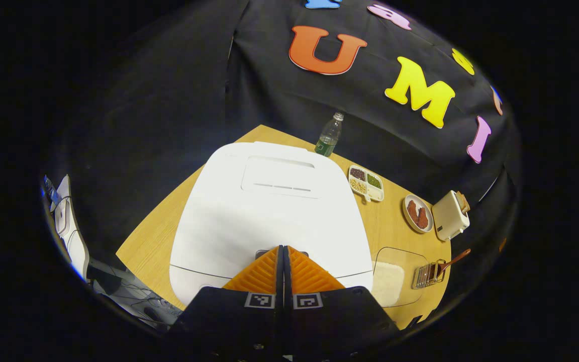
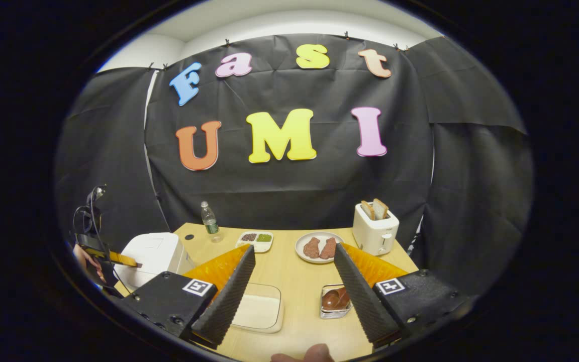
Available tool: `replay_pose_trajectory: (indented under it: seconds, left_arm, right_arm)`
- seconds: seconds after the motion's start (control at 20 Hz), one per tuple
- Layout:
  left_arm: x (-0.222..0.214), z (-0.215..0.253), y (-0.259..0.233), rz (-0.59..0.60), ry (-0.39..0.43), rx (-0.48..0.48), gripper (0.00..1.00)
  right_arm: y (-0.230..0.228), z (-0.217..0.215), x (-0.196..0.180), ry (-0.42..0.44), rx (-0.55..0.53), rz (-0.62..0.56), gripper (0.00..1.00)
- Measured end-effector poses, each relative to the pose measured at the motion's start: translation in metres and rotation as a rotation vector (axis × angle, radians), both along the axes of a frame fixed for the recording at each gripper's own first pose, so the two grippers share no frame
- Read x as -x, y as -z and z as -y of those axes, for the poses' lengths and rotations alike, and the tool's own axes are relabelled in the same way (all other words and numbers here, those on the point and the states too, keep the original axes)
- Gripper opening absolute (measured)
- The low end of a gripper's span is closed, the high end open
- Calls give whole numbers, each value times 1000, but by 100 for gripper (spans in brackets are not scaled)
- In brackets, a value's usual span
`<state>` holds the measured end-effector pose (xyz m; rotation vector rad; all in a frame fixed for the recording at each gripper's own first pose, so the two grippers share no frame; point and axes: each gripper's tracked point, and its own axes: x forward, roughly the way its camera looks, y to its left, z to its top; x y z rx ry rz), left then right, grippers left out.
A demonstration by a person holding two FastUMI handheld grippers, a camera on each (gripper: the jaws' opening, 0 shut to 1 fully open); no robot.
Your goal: Close the left gripper, press the button to open the rice cooker; take a wooden spoon from the chopstick holder with the right hand, scoop a spoonful of rice and pour it into the rice cooker, then put the wooden spoon back into the chopstick holder.
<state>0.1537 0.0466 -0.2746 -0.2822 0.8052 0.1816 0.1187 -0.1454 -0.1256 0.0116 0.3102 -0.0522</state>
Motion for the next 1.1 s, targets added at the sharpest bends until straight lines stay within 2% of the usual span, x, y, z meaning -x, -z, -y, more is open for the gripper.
replay_pose_trajectory:
  seconds: [0.15, 0.25, 0.3, 0.35, 0.4, 0.45, 0.5, 0.55, 0.6, 0.65, 0.7, 0.75, 0.85, 1.1]
  left_arm:
    - [-11, -3, -42, 135, -8, -31, 1]
    - [-19, -5, -81, 238, -6, -71, 1]
    - [-24, -5, -99, 288, -5, -80, 4]
    - [-27, -3, -118, 340, 8, -95, 10]
    - [-31, -3, -132, 378, 21, -116, 27]
    - [-33, -3, -146, 411, 32, -135, 34]
    - [-33, -1, -159, 440, 44, -150, 49]
    - [-33, 5, -169, 465, 61, -156, 55]
    - [-31, 9, -177, 486, 67, -166, 82]
    - [-31, 12, -183, 503, 76, -171, 77]
    - [-26, 15, -189, 518, 78, -173, 83]
    - [-20, 19, -192, 533, 83, -171, 83]
    - [-8, 24, -198, 559, 80, -177, 95]
    - [12, 38, -207, 610, 81, -206, 94]
  right_arm:
    - [-14, 4, 5, 6, 26, 31, 96]
    - [-21, 5, 8, 12, 24, 51, 100]
    - [-23, 6, 9, 15, 22, 55, 96]
    - [-24, 8, 10, 18, 23, 55, 100]
    - [-28, 9, 12, 21, 25, 63, 100]
    - [-34, 12, 14, 26, 30, 74, 96]
    - [-38, 15, 15, 32, 36, 85, 100]
    - [-40, 19, 17, 38, 42, 91, 96]
    - [-41, 21, 19, 42, 43, 93, 96]
    - [-41, 23, 21, 45, 40, 93, 100]
    - [-42, 25, 24, 50, 35, 94, 100]
    - [-42, 26, 27, 53, 31, 95, 96]
    - [-41, 30, 31, 56, 31, 98, 100]
    - [-17, 53, 37, 74, 18, 39, 100]
